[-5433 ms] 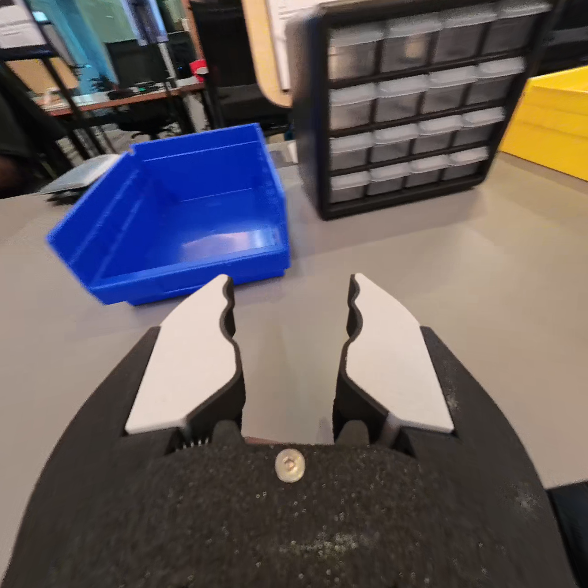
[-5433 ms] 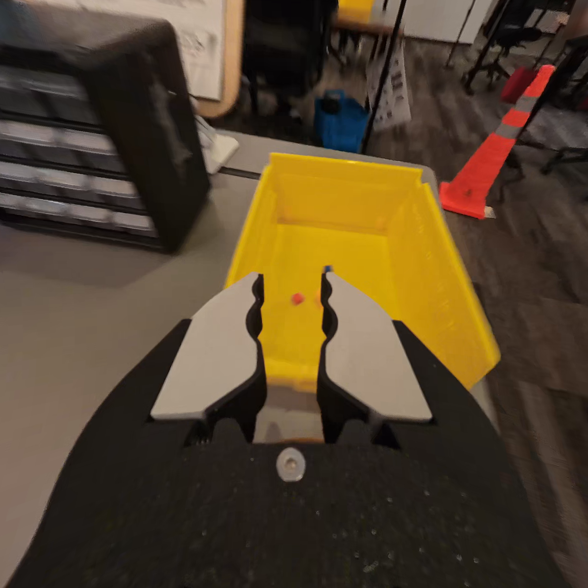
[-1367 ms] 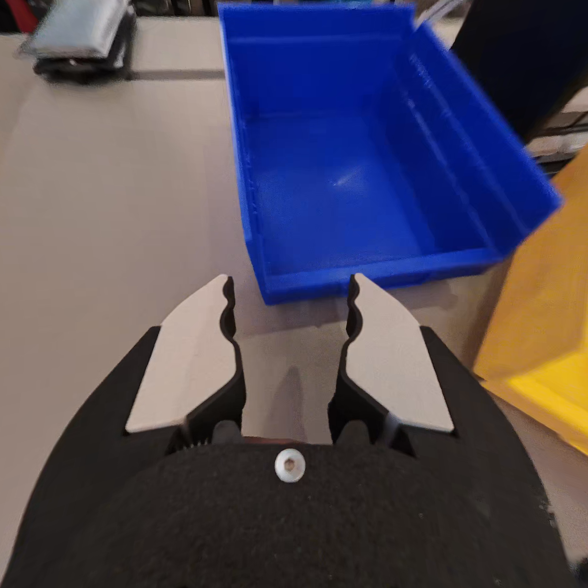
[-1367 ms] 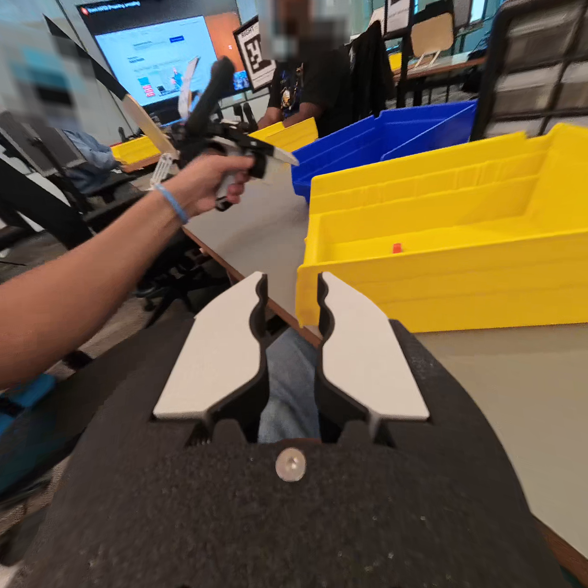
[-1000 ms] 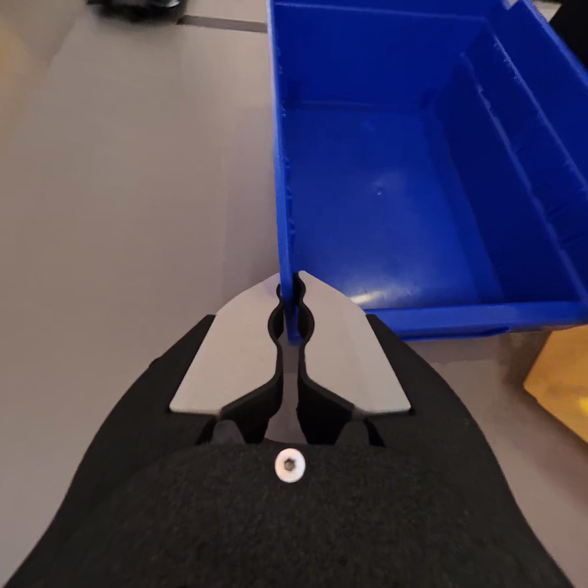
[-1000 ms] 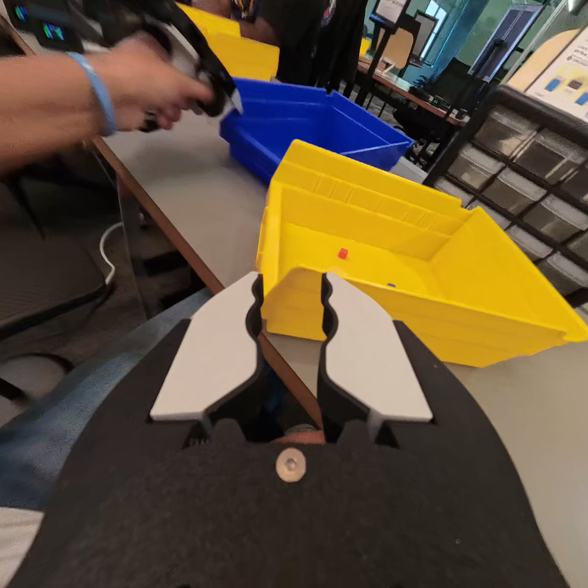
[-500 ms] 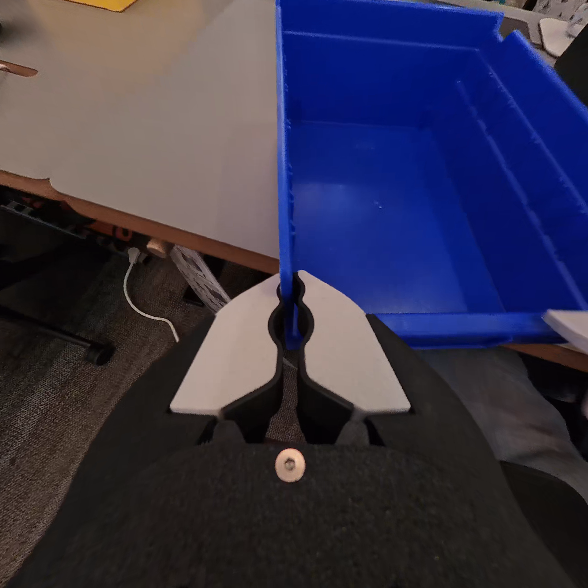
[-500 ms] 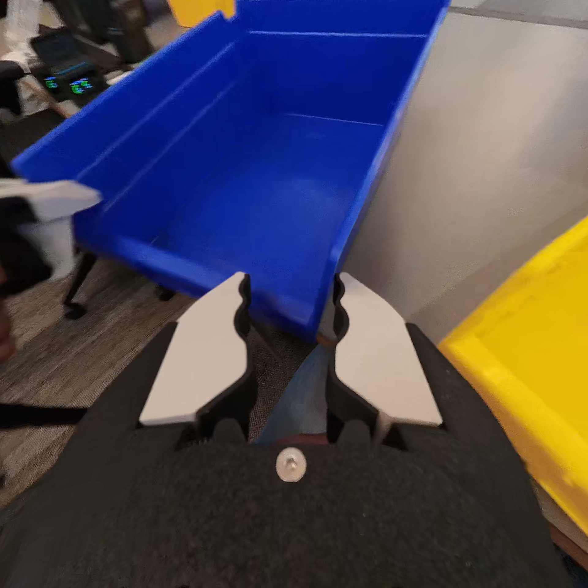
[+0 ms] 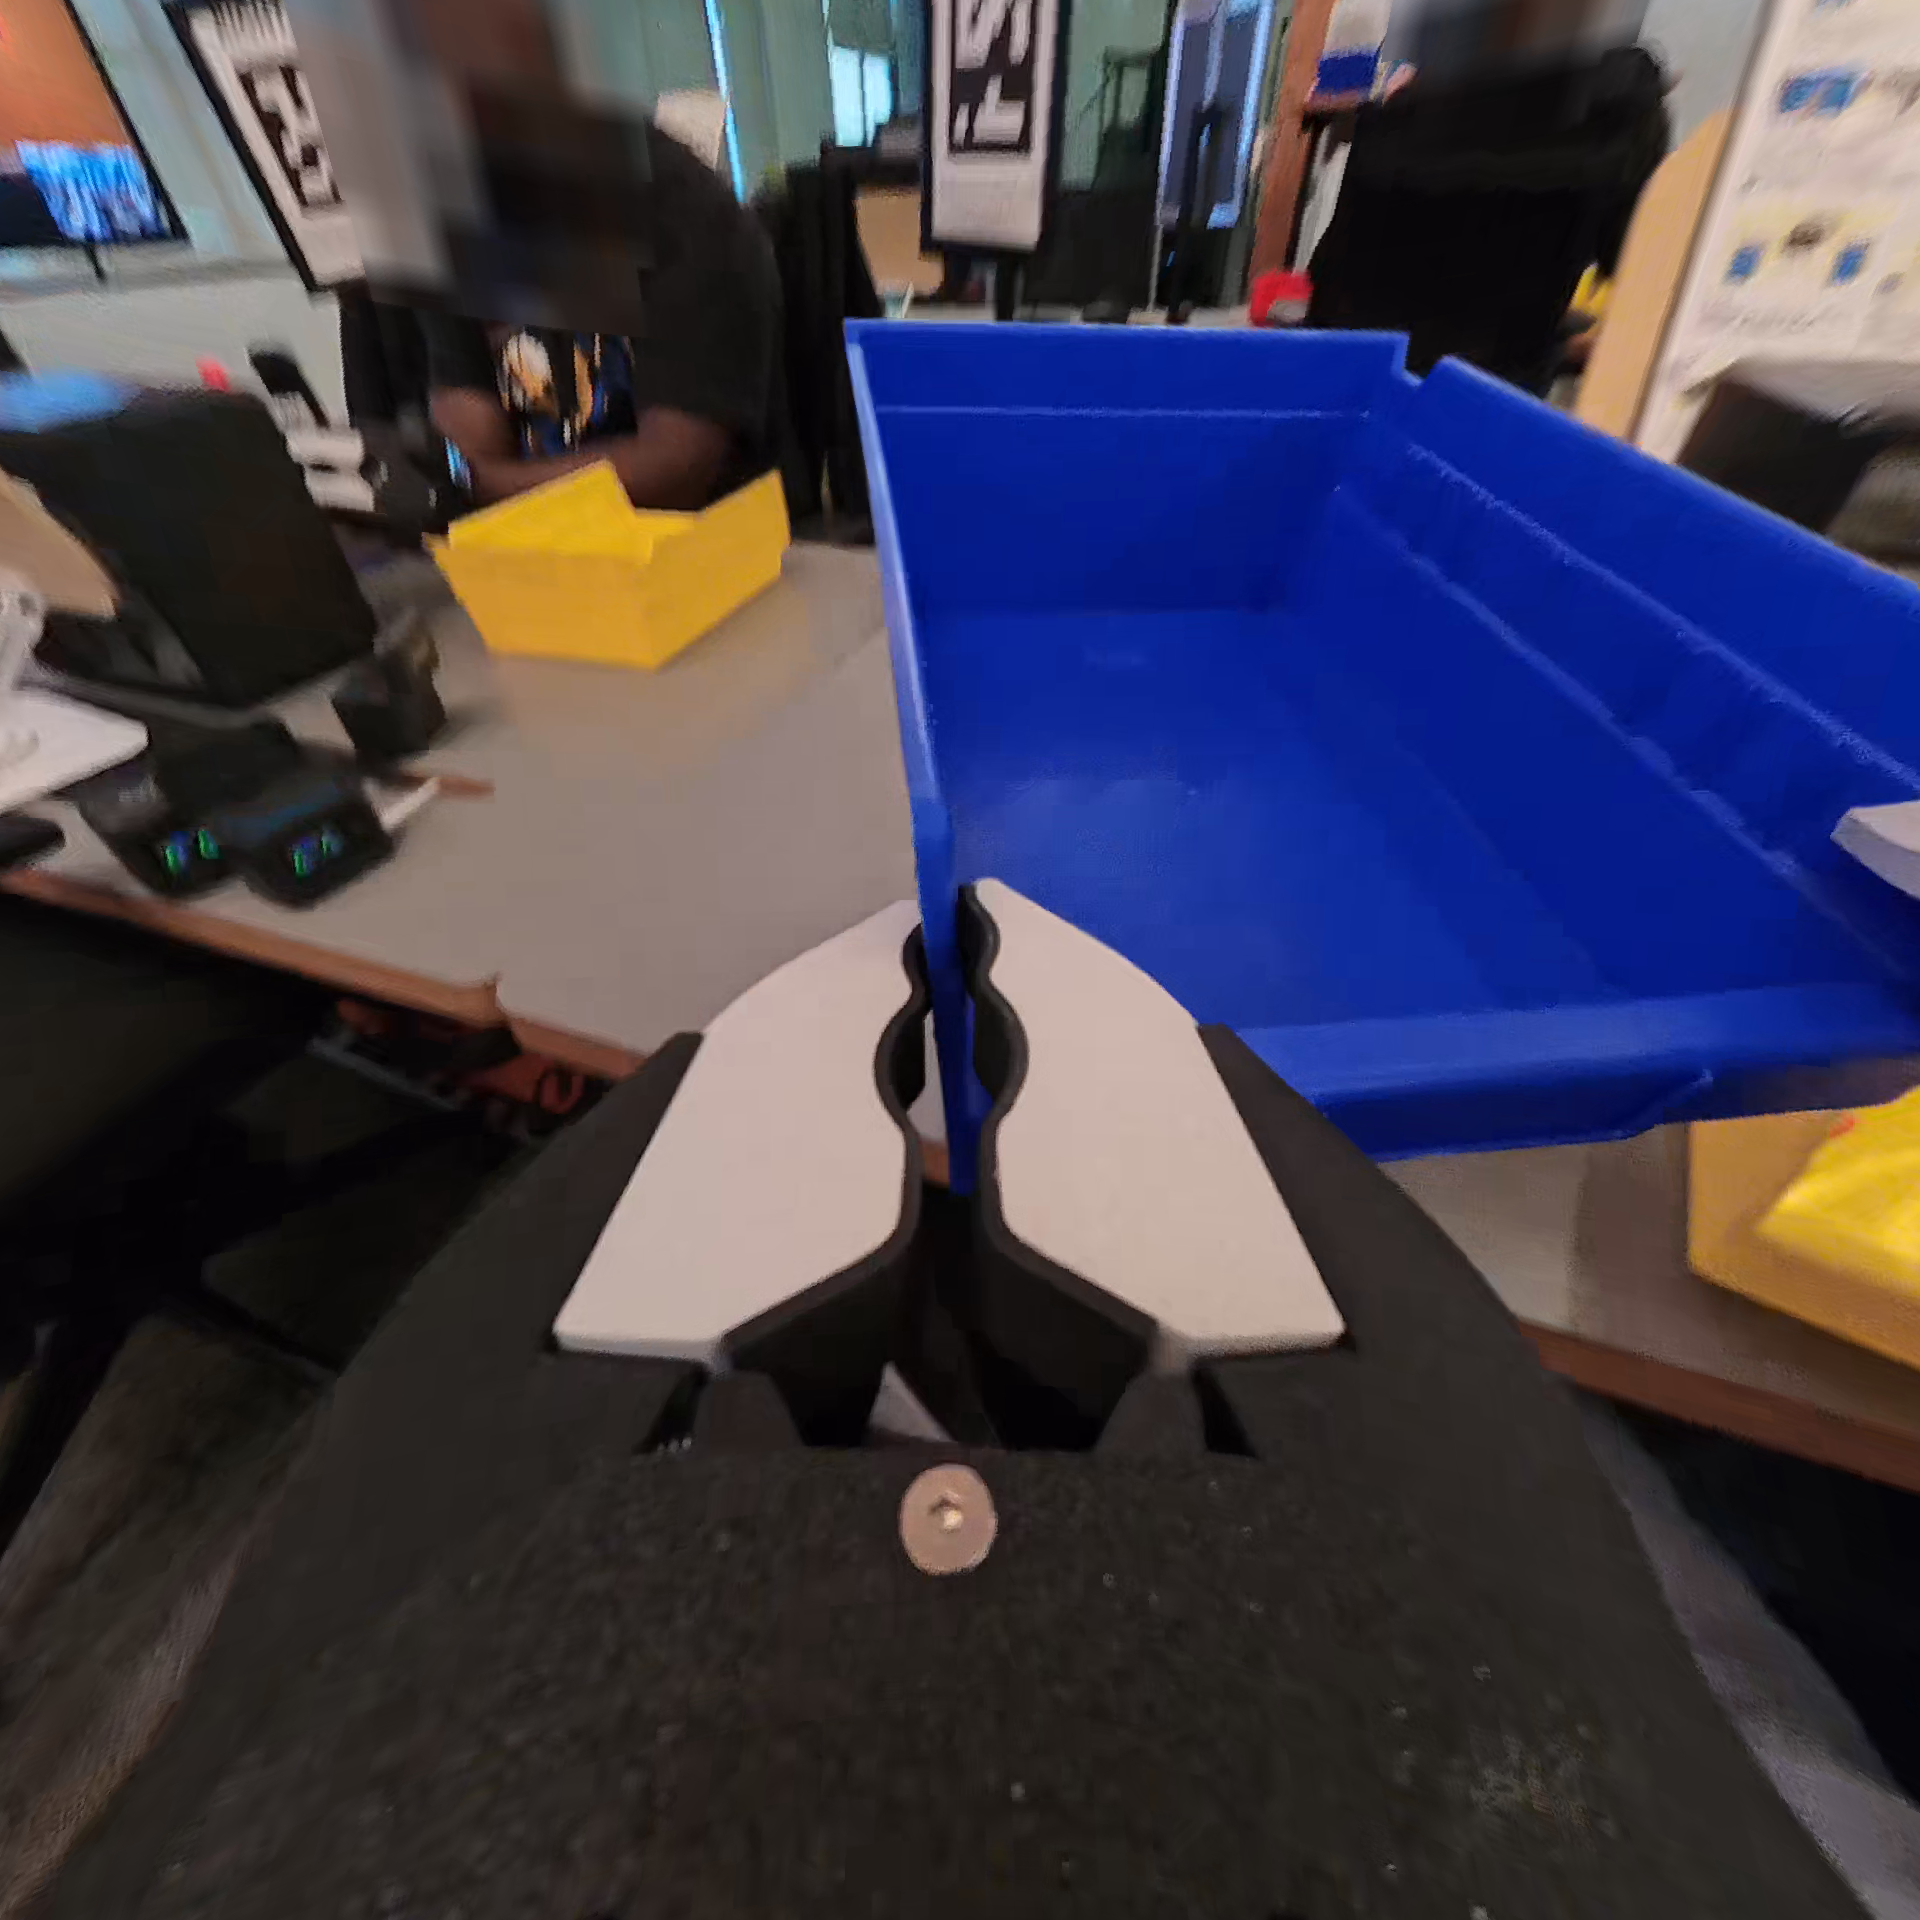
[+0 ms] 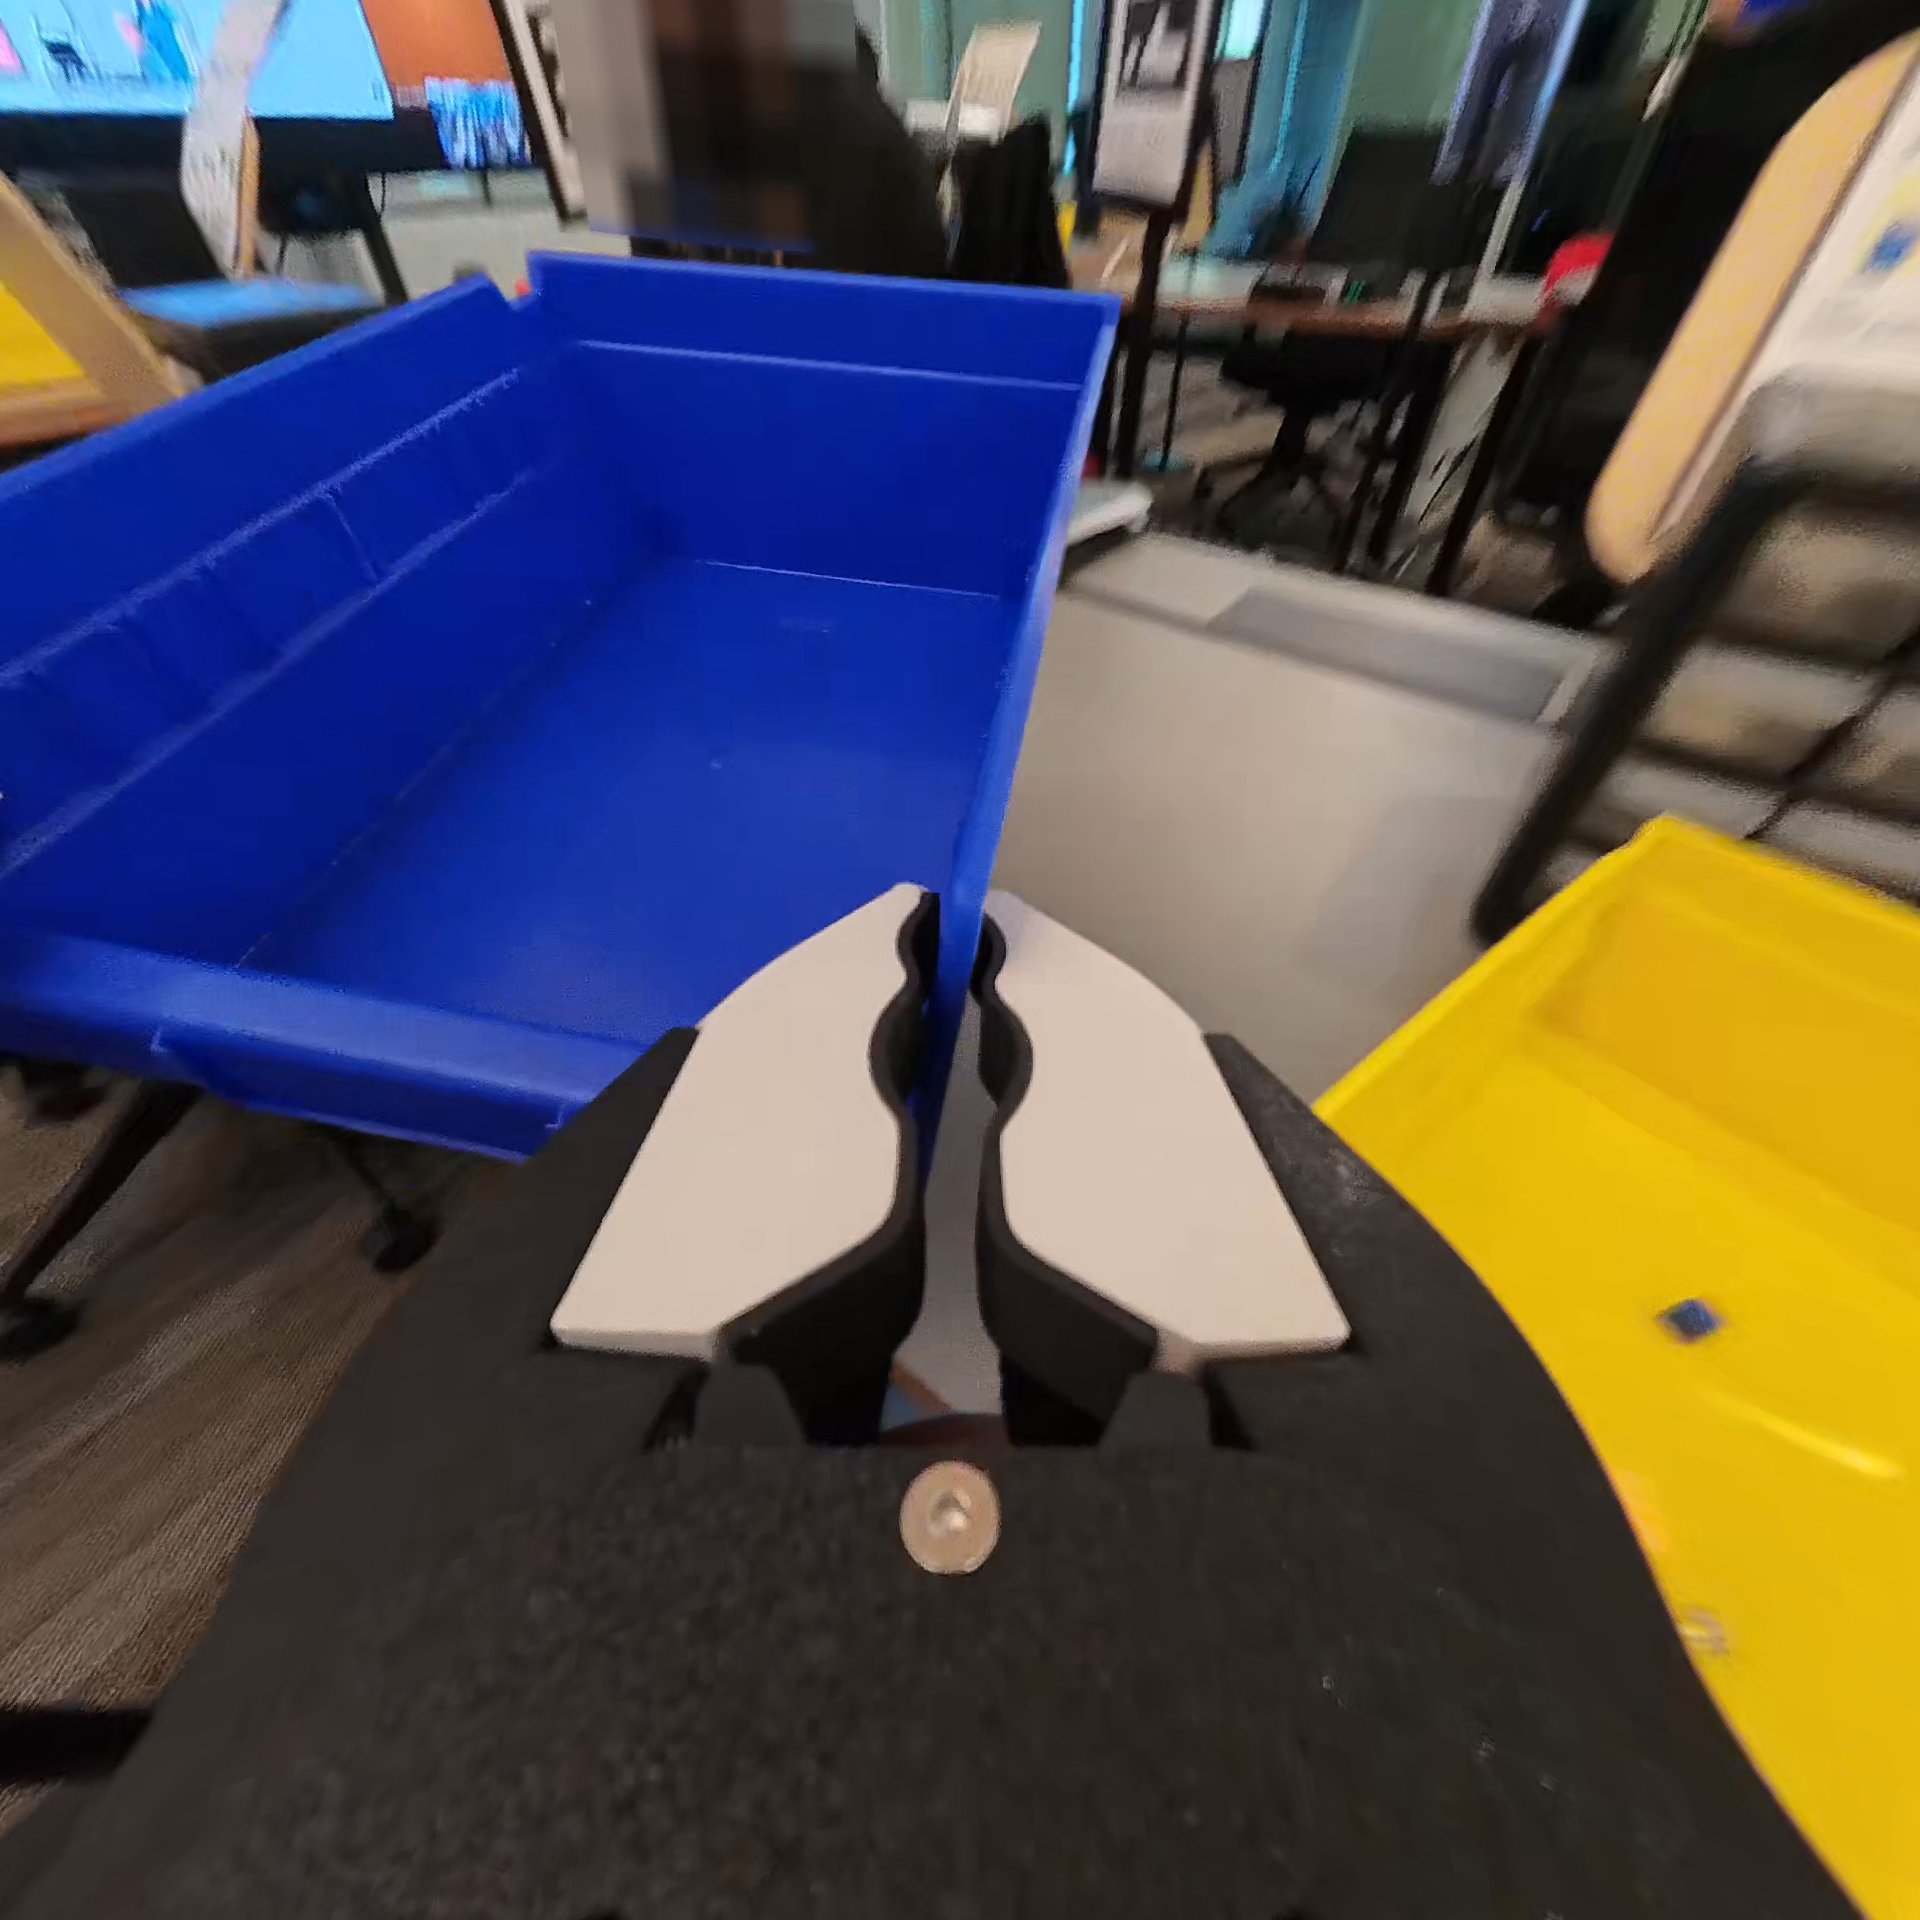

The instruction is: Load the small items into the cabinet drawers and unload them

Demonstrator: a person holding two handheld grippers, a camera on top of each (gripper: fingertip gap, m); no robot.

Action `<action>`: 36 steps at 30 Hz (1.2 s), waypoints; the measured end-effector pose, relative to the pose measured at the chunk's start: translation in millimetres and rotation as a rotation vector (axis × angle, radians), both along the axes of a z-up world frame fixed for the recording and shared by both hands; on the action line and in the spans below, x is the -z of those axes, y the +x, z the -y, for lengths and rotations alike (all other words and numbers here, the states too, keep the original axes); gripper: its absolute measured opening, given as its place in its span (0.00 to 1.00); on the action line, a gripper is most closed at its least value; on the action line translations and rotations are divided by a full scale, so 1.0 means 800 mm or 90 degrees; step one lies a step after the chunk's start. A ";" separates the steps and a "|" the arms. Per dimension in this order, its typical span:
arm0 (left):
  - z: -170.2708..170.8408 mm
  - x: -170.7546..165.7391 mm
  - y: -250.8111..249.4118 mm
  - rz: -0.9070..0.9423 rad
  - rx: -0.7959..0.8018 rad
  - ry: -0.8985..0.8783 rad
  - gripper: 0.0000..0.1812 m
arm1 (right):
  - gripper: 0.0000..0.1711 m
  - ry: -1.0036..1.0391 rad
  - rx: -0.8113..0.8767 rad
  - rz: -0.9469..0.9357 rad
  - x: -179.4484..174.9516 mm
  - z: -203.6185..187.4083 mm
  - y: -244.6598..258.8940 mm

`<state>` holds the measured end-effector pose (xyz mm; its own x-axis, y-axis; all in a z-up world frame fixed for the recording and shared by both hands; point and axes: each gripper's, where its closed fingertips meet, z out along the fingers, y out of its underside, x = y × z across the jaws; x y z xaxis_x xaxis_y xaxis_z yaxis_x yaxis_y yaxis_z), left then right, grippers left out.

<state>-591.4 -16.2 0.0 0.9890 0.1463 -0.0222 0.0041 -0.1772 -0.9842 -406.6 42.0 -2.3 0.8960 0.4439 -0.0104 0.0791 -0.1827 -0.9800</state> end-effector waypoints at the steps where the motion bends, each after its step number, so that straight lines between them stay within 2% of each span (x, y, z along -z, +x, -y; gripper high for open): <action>1: -0.002 -0.024 0.014 -0.010 0.012 0.022 0.02 | 0.03 0.023 0.011 -0.009 -0.024 0.003 0.017; 4: -0.017 -0.094 0.079 -0.040 0.070 0.085 0.02 | 0.03 0.091 0.059 -0.020 -0.089 0.008 0.091; 7: -0.049 -0.140 0.173 -0.062 0.148 0.116 0.01 | 0.03 0.128 0.151 -0.015 -0.121 0.004 0.191; 11: -0.091 -0.164 0.336 -0.067 0.279 0.112 0.02 | 0.03 0.093 0.271 -0.042 -0.131 -0.004 0.356; 14: -0.112 -0.160 0.473 -0.065 0.367 0.096 0.03 | 0.02 0.076 0.355 -0.030 -0.127 -0.004 0.493; 18: -0.134 -0.114 0.651 -0.045 0.454 0.037 0.03 | 0.02 0.013 0.445 -0.032 -0.097 -0.004 0.666; 20: -0.152 -0.073 0.721 -0.036 0.468 -0.004 0.03 | 0.02 -0.019 0.460 -0.013 -0.062 -0.011 0.728; 22: -0.172 -0.020 0.767 -0.051 0.454 -0.044 0.02 | 0.03 -0.049 0.462 0.058 -0.013 -0.027 0.770; 23: -0.180 0.007 0.781 -0.047 0.445 -0.062 0.02 | 0.03 -0.073 0.453 0.084 0.013 -0.036 0.784; 25: -0.192 0.050 0.796 -0.043 0.427 -0.095 0.02 | 0.03 -0.117 0.422 0.042 0.057 -0.054 0.798; 29: -0.211 0.101 0.810 -0.058 0.402 -0.123 0.02 | 0.03 -0.150 0.394 -0.005 0.121 -0.087 0.814; 32: -0.223 0.127 0.816 -0.045 0.394 -0.145 0.03 | 0.02 -0.116 0.398 -0.061 0.130 -0.106 0.820; 36: -0.219 0.163 0.834 -0.016 0.428 -0.221 0.04 | 0.03 -0.150 0.463 -0.050 0.161 -0.109 0.842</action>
<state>75.7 159.1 -130.1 0.8613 -0.5077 0.0197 -0.2354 -0.4333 -0.8700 267.3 129.2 -131.1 0.9543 -0.2790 -0.1074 -0.2091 -0.3662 -0.9067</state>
